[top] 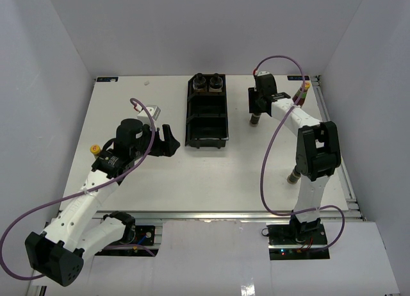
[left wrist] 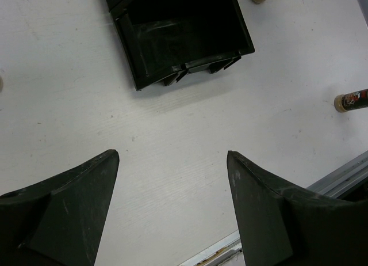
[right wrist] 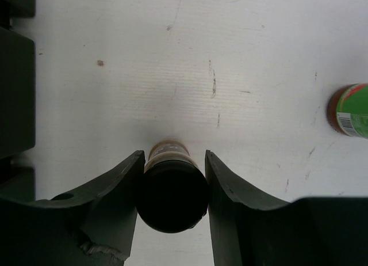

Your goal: Organize the condiment bottles

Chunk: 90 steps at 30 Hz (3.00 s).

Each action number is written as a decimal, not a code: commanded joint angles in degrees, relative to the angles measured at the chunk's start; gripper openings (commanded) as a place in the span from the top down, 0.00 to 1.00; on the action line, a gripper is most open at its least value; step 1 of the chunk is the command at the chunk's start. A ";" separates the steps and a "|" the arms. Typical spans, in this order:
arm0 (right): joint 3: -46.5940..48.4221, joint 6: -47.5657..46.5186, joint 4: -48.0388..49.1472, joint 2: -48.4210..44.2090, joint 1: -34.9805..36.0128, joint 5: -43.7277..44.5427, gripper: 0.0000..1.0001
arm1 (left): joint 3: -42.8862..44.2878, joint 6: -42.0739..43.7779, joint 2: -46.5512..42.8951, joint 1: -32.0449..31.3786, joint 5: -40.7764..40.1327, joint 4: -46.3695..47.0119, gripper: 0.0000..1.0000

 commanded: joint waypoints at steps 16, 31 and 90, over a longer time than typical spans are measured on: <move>25.45 -3.88 0.00 0.00 11.21 -2.36 0.92 | 1.29 0.11 -1.80 -0.19 -0.40 -0.54 0.13; 21.98 -4.23 6.90 6.74 14.46 -2.79 0.92 | 1.29 -0.15 -1.63 -0.19 -0.58 -0.54 0.13; 4.91 0.16 -4.34 -11.32 15.57 15.01 0.21 | 8.11 -4.20 5.13 -0.19 -0.19 -2.81 0.13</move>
